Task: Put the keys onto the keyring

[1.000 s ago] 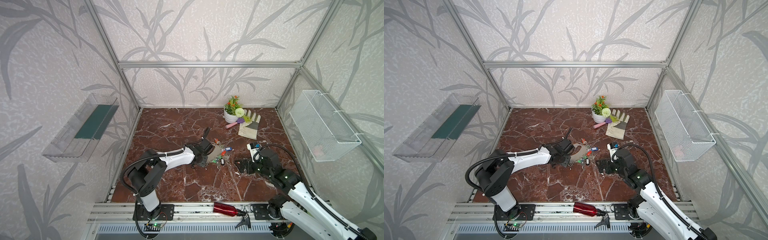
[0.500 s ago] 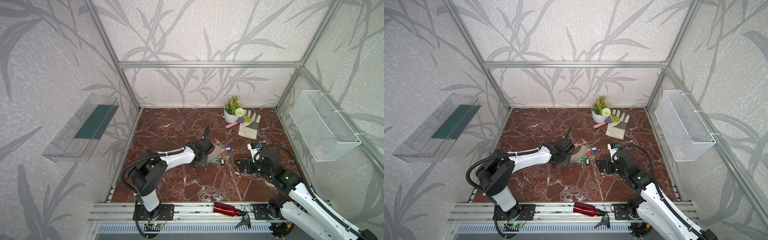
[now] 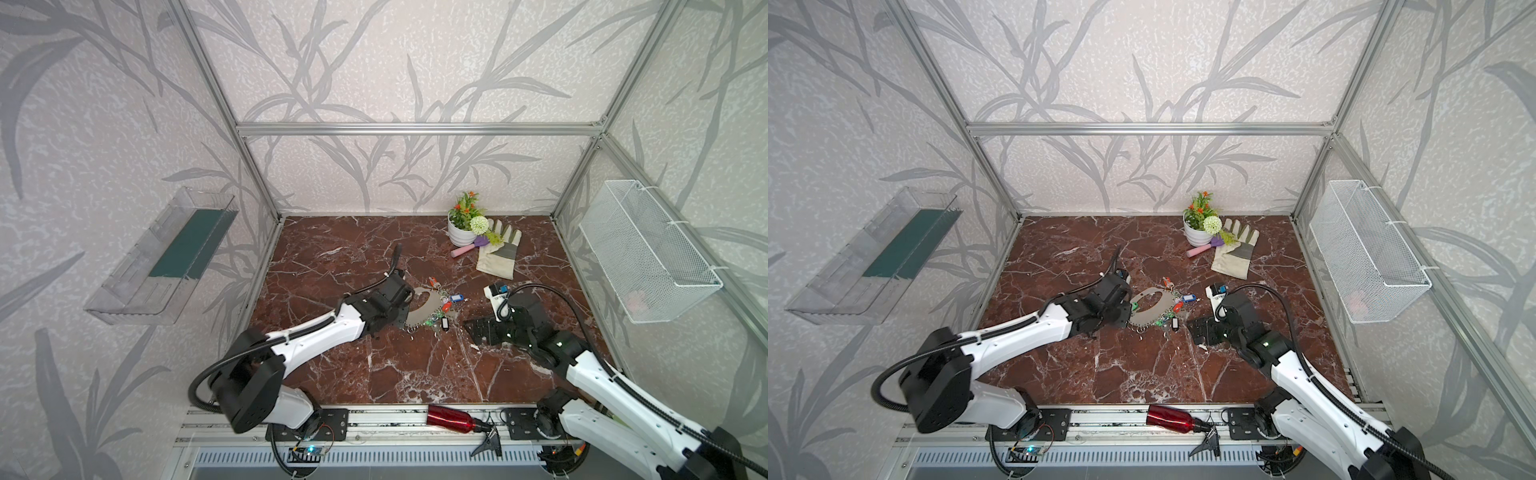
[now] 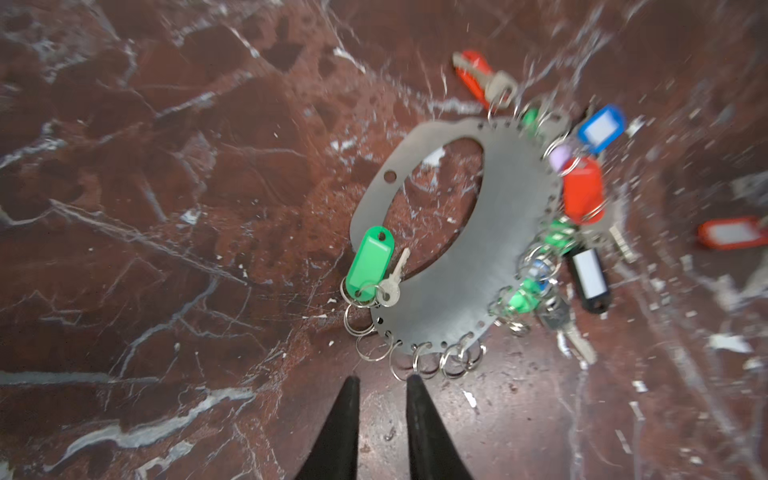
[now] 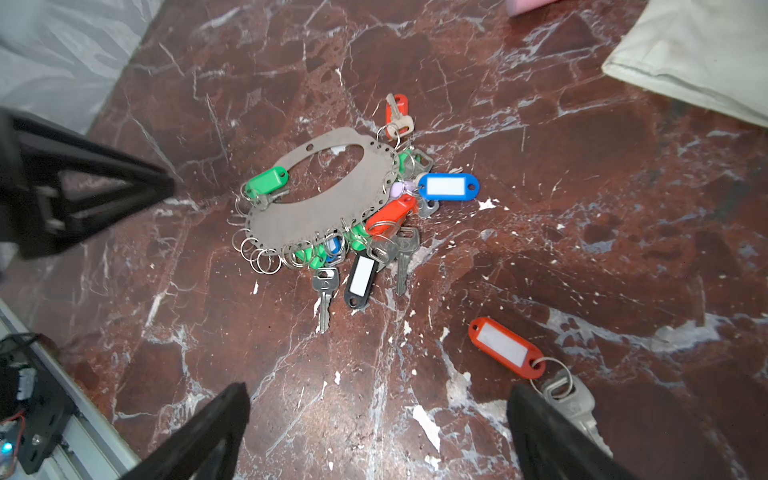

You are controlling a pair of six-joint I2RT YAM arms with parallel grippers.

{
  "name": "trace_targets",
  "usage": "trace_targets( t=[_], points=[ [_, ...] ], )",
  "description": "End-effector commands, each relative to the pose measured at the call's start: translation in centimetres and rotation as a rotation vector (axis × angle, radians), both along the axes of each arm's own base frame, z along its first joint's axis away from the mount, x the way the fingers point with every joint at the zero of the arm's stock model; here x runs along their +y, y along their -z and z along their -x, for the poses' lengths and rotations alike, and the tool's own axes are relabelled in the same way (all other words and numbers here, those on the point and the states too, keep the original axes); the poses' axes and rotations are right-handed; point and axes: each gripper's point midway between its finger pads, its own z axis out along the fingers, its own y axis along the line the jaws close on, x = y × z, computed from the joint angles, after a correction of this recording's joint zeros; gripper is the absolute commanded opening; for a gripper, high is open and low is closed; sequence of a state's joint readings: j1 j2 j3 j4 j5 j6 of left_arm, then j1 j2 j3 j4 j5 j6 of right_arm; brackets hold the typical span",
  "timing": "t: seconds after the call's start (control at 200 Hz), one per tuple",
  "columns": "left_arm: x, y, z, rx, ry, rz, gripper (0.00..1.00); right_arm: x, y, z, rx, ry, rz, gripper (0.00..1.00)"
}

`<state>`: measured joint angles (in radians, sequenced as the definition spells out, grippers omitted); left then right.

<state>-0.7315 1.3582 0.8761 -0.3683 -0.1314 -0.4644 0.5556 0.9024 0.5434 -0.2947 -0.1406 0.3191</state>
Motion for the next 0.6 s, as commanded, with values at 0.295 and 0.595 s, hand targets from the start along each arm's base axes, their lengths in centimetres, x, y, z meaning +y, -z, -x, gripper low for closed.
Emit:
trace_targets(
  t=[0.295,0.595],
  points=[
    [8.2,-4.3,3.5,0.148,-0.328,0.623,0.55,13.4,0.8,-1.7,-0.174,-0.419,0.226,0.80],
    [8.3,-5.5,2.5,0.208,-0.316,0.862,0.76,18.8,3.0,-2.7,-0.177,-0.496,0.253,0.75]
  ],
)
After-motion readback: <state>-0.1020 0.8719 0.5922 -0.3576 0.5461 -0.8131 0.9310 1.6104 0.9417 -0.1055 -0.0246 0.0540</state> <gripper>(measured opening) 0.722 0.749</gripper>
